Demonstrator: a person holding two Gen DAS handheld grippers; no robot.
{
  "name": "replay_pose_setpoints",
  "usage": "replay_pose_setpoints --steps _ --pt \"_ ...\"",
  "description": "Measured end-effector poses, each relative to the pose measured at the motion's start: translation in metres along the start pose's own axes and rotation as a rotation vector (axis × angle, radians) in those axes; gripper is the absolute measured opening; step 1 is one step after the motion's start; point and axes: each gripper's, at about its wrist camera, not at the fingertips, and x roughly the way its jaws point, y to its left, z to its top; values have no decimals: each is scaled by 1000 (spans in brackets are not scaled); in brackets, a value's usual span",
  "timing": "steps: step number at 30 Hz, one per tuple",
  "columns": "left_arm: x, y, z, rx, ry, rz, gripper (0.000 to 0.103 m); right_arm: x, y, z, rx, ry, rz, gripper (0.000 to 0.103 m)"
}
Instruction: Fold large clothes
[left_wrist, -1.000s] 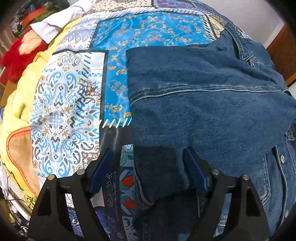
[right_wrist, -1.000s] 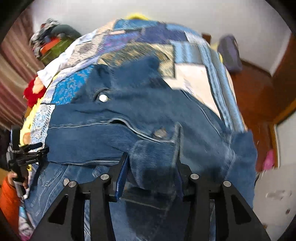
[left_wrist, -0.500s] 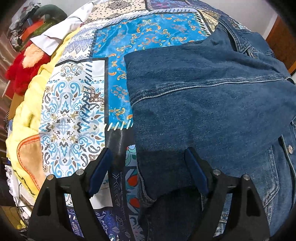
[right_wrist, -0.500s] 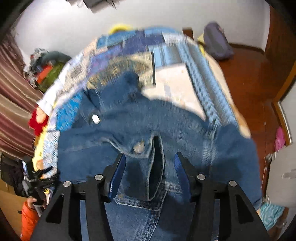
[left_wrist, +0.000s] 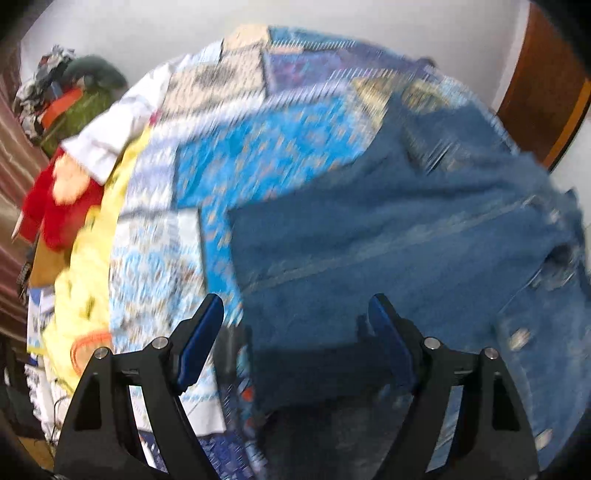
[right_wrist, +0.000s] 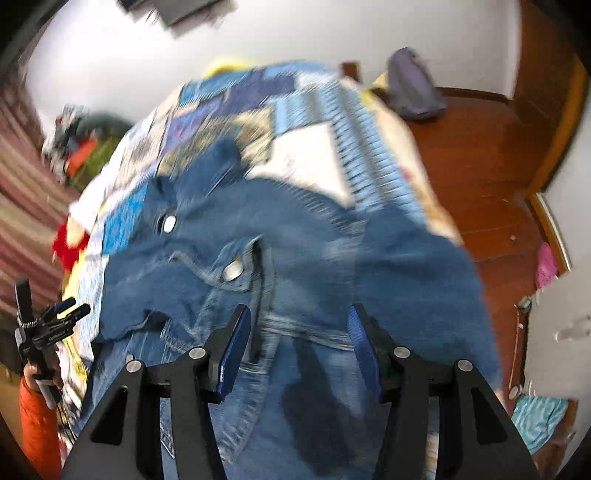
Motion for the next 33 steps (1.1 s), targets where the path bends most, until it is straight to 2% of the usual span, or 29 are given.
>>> replay_pose_setpoints --steps 3,6,11,17,21,23,26,30,31,33 --pt "-13 -23 24 5 -56 -44 81 -23 -36 -2 96 -30 1 52" --pt "-15 -45 42 28 -81 -65 81 -34 -78 -13 212 -23 -13 52" --pt "3 -80 55 45 -52 -141 81 -25 -139 -47 401 55 -20 52" --pt "37 -110 51 38 29 -185 81 4 -179 -90 588 131 60 52" --pt "47 -118 44 32 66 -198 81 25 -192 -95 674 121 134 52" --pt "47 -116 41 25 69 -203 81 32 -202 -96 744 98 194 52" --pt "45 -111 40 11 66 -194 81 50 -213 -92 822 89 230 52" --pt "41 -100 40 -14 60 -185 81 57 -207 -78 796 62 159 49" --pt "39 -98 40 -20 56 -181 81 53 -200 -72 745 48 115 46" --pt "36 -95 39 -23 47 -171 81 46 -184 -60 630 25 22 32"
